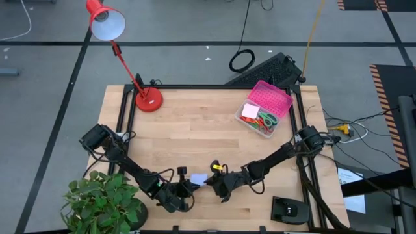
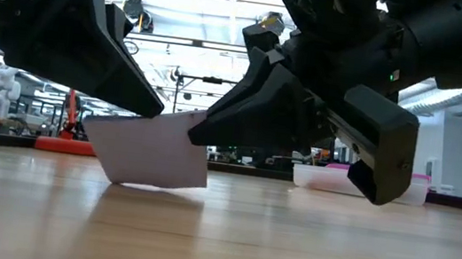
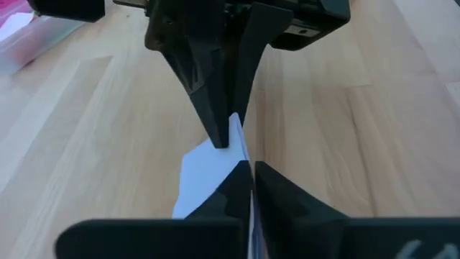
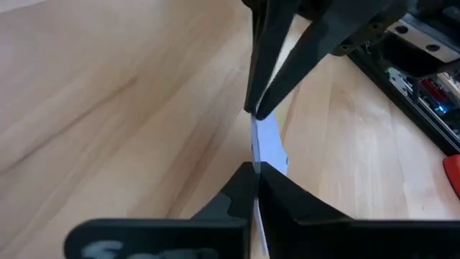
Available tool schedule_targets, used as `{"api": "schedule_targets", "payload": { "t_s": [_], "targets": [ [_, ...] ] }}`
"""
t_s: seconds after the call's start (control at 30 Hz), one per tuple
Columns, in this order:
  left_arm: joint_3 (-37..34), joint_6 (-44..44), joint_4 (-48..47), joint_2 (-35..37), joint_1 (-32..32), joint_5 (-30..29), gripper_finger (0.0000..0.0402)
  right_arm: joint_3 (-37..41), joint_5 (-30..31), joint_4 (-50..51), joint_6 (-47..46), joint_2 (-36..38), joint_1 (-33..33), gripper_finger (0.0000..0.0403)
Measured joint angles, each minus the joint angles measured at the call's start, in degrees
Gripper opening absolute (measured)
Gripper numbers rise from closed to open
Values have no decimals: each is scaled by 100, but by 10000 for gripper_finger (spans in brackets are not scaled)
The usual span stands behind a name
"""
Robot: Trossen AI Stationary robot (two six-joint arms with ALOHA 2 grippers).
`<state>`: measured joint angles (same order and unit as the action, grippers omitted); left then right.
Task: Pack school essentials
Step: Put the blue sticky notes into the supply box
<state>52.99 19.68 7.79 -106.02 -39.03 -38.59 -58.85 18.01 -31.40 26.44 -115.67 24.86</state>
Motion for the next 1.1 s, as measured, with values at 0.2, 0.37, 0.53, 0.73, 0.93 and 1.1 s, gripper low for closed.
{"api": "schedule_targets", "payload": {
  "t_s": [0.2, 0.37, 0.53, 0.73, 0.93, 1.1],
  "targets": [
    [0, 127, -20, 0, -125, -387, 101, 9, 536, 759, -79, 346, -2, 3],
    [0, 677, -24, 0, -236, -986, 166, 9, 980, 1833, -358, 894, 14, 2],
    [0, 1477, -26, 0, -242, -937, 187, 9, 1626, 2922, -473, 1582, 117, 2],
    [0, 1959, -16, 0, -242, -791, 188, 9, 2029, 4321, -716, 2472, 166, 2],
    [0, 1914, 303, -2, -215, -785, 189, 11, 2715, 5836, -1098, 3271, 166, 2],
    [3, 1662, 629, -2, -168, -771, 189, 15, 2940, 6892, -1388, 3839, 67, 2]
  ]
}}
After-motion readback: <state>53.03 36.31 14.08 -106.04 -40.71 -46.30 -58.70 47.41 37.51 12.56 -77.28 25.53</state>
